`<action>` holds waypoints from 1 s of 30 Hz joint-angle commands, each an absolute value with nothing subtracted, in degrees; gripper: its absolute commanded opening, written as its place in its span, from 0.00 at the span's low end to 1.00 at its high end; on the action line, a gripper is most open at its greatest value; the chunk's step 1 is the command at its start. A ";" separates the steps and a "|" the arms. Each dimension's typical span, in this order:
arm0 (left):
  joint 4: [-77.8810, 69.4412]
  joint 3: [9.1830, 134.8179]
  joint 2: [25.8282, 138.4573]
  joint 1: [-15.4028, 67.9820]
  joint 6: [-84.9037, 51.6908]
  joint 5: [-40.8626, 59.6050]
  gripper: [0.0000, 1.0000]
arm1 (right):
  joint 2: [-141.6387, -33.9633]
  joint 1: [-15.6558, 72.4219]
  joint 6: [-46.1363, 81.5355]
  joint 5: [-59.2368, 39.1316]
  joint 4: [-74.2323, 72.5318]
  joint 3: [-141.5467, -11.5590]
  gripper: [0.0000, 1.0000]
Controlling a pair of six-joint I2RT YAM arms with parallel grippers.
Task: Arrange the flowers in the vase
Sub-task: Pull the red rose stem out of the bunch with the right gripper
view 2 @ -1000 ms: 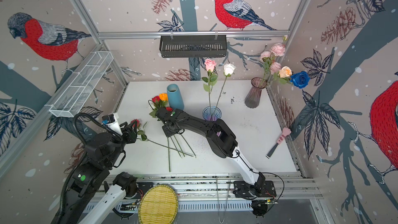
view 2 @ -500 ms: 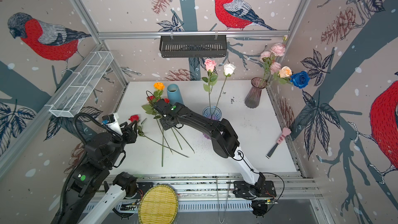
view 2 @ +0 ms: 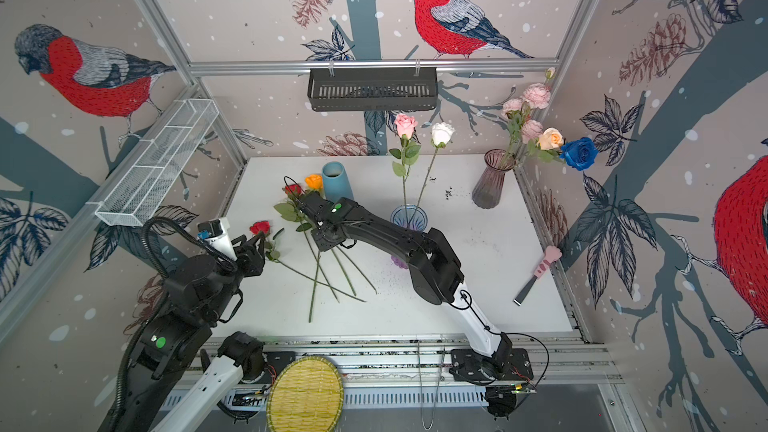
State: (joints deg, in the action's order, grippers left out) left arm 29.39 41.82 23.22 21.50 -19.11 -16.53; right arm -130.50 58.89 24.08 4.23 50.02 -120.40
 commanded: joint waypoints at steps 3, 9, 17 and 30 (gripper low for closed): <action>29.00 41.82 23.38 21.36 -18.91 -16.48 0.49 | -130.29 59.37 24.87 2.95 48.84 -119.58 0.19; 29.00 41.84 23.42 21.29 -18.92 -16.45 0.49 | -131.46 60.46 25.66 0.14 47.12 -117.74 0.19; 29.00 41.84 23.35 21.27 -18.93 -16.44 0.49 | -133.38 62.22 26.10 -2.61 45.15 -115.43 0.19; 28.97 41.83 23.43 21.31 -18.87 -16.43 0.49 | -135.08 63.37 26.89 -3.18 42.85 -110.80 0.19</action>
State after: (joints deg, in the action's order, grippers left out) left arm 29.39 41.82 23.35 21.43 -19.09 -16.49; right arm -134.91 63.31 26.00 -3.20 43.81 -111.35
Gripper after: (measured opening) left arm 0.494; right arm 0.190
